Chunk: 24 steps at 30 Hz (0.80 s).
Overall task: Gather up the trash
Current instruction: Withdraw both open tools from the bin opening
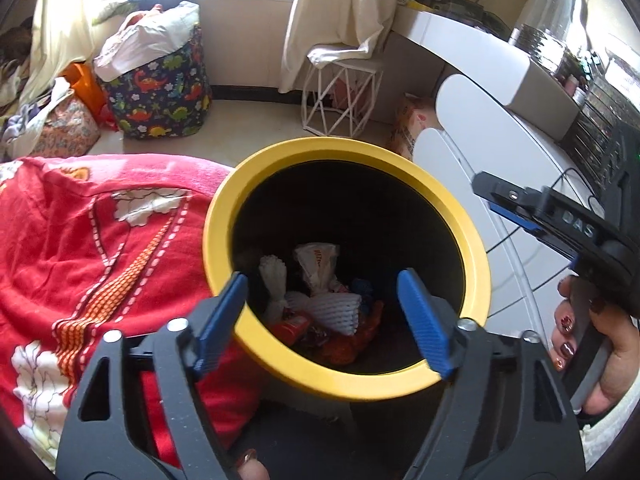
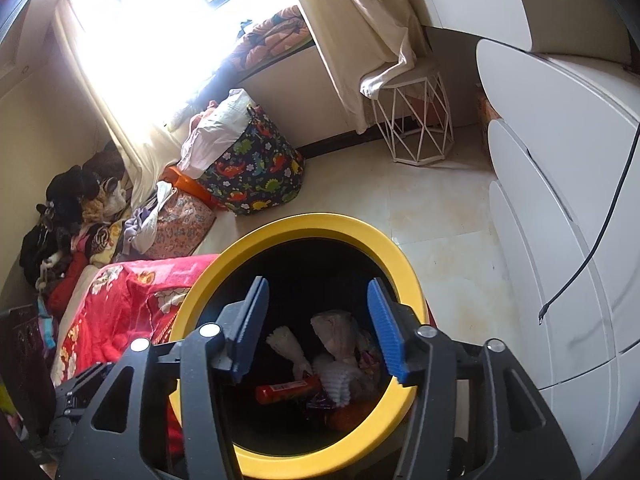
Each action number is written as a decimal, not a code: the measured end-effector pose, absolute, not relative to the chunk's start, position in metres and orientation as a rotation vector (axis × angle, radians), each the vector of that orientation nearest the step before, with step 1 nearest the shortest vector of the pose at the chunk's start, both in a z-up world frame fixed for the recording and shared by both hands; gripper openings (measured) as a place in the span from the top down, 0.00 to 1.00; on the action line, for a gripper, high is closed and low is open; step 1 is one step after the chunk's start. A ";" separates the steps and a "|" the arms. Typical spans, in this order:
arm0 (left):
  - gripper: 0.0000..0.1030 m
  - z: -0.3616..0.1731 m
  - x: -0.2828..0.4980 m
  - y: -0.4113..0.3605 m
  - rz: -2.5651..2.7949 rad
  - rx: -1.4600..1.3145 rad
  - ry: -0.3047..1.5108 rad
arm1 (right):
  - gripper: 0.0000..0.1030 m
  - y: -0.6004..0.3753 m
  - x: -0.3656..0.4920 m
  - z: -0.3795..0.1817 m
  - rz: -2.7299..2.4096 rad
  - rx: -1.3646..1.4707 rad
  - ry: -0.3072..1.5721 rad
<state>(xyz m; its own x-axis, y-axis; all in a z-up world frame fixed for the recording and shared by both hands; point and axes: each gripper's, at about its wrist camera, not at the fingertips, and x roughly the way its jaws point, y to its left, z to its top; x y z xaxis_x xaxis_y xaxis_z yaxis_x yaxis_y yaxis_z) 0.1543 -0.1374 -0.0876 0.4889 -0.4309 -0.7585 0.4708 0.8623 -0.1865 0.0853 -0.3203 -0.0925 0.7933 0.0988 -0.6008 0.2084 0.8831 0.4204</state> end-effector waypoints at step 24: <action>0.11 -0.036 0.090 -0.018 -0.224 -0.043 0.648 | 0.06 -0.230 0.017 -0.065 0.083 0.221 0.448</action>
<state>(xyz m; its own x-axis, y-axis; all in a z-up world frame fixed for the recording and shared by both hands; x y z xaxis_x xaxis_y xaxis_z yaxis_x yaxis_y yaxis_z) 0.0896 -0.0175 -0.0358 0.7743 -0.2198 -0.5935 0.1931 0.9751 -0.1093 0.0166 -0.2301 -0.0653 0.8986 0.1277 -0.4199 -0.0307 0.9727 0.2300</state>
